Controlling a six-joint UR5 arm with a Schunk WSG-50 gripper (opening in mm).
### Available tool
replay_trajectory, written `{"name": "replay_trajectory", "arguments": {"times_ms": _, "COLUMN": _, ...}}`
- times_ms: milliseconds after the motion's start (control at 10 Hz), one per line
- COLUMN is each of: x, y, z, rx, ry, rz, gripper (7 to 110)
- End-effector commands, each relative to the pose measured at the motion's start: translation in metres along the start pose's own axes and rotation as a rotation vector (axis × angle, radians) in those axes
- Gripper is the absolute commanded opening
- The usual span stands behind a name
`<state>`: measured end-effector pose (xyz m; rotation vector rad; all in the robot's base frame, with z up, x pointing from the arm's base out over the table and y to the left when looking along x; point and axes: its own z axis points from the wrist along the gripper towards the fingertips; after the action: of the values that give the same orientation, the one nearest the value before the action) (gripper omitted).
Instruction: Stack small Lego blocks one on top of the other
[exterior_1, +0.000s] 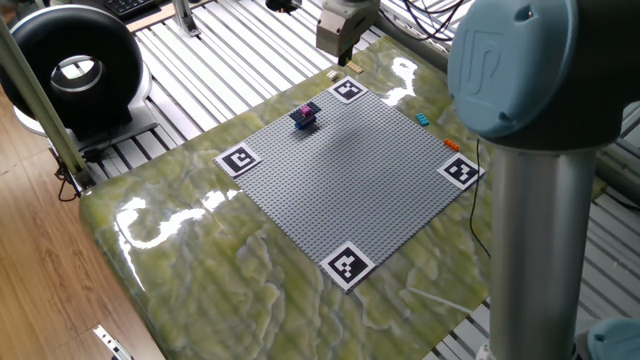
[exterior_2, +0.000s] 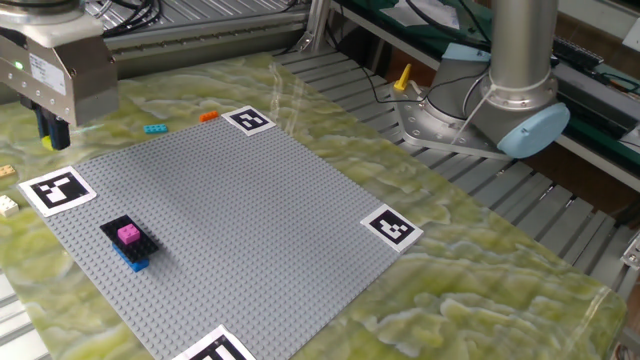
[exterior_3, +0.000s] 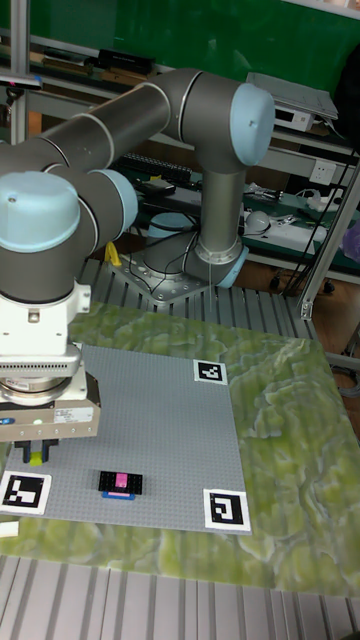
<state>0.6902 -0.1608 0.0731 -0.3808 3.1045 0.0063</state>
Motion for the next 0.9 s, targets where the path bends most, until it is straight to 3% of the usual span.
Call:
{"name": "replay_trajectory", "arguments": {"times_ms": 0, "x": -0.005, "y": -0.002, "z": -0.001, "rx": 0.009, "ry": -0.021, "rz": -0.038, "gripper": 7}}
{"name": "replay_trajectory", "arguments": {"times_ms": 200, "x": -0.002, "y": -0.005, "z": -0.001, "rx": 0.018, "ry": -0.007, "rz": -0.023, "gripper": 7}}
{"name": "replay_trajectory", "arguments": {"times_ms": 400, "x": 0.0, "y": 0.029, "z": 0.001, "rx": 0.012, "ry": 0.026, "rz": 0.07, "gripper": 7}}
{"name": "replay_trajectory", "arguments": {"times_ms": 600, "x": -0.008, "y": 0.067, "z": 0.0, "rx": -0.027, "ry": 0.022, "rz": 0.138, "gripper": 7}}
{"name": "replay_trajectory", "arguments": {"times_ms": 800, "x": -0.013, "y": 0.087, "z": -0.003, "rx": -0.039, "ry": 0.033, "rz": 0.171, "gripper": 7}}
